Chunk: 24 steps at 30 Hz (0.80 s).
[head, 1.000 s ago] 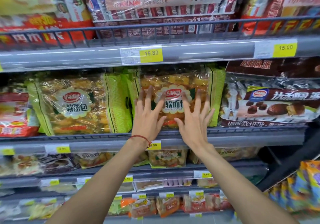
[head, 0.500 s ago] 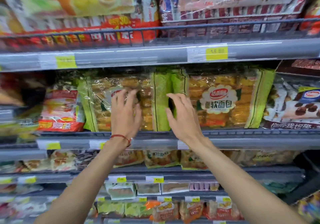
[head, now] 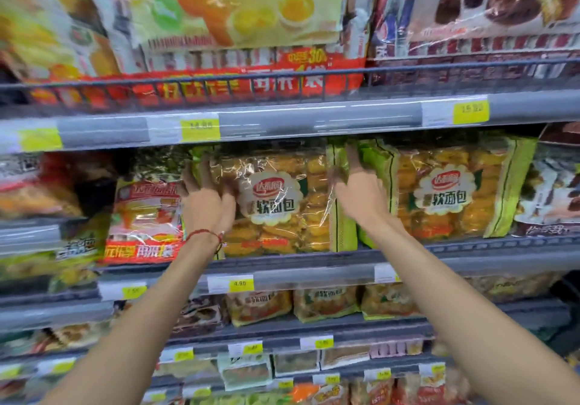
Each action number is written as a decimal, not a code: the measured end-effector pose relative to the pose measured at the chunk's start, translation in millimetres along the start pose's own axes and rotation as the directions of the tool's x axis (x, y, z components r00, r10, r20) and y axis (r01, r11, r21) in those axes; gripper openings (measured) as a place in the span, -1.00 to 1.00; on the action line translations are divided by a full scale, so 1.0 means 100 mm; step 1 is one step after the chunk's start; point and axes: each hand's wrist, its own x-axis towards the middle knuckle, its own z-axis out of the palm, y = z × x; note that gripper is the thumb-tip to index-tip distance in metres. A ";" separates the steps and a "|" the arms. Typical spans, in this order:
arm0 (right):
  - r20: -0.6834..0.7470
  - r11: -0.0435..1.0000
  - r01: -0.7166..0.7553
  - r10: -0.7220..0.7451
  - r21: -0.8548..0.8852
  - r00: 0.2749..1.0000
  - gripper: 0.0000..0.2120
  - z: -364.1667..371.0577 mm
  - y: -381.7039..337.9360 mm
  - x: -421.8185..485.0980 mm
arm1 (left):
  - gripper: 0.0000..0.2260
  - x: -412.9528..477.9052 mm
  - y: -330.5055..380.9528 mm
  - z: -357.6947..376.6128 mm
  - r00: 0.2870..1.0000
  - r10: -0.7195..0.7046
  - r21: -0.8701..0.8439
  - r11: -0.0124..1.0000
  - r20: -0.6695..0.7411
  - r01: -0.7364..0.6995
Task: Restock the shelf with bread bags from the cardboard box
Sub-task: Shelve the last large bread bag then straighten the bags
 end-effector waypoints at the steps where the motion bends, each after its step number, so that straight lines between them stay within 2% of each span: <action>1: -0.006 1.000 0.006 -0.005 0.028 1.000 -0.49 0.00 0.02 0.03 | -0.43 0.02 0.00 -0.01 1.000 -0.014 -0.025 1.000 -0.012 0.014; 4: -0.020 0.998 0.033 -0.032 0.055 0.999 -0.67 -0.02 0.04 0.09 | -0.51 0.11 -0.02 -0.04 0.997 -0.079 -0.073 0.994 -0.024 0.077; 10: -0.021 0.998 0.031 -0.030 0.055 0.999 -0.65 -0.06 0.05 0.15 | -0.61 0.13 -0.05 -0.03 0.993 -0.115 -0.146 0.982 0.021 0.117; 14: -0.101 0.992 0.041 -0.028 0.123 0.995 -0.66 -0.01 0.10 0.17 | -0.75 0.28 -0.13 0.02 0.993 -0.104 -0.287 0.954 -0.056 0.084; 16: -0.110 0.982 0.027 -0.006 0.185 0.994 -0.60 0.01 0.12 0.18 | -0.81 0.31 -0.15 0.02 0.990 -0.099 -0.324 0.944 -0.099 0.062; 20: -0.154 0.950 -0.031 0.083 0.311 0.985 -0.57 0.04 0.12 0.22 | -0.82 0.35 -0.17 0.05 0.987 -0.109 -0.410 0.910 -0.116 0.052; 24: -0.205 0.948 -0.039 0.109 0.316 0.973 -0.61 0.06 0.14 0.21 | -0.85 0.35 -0.19 0.08 0.980 -0.055 -0.356 0.934 -0.191 -0.017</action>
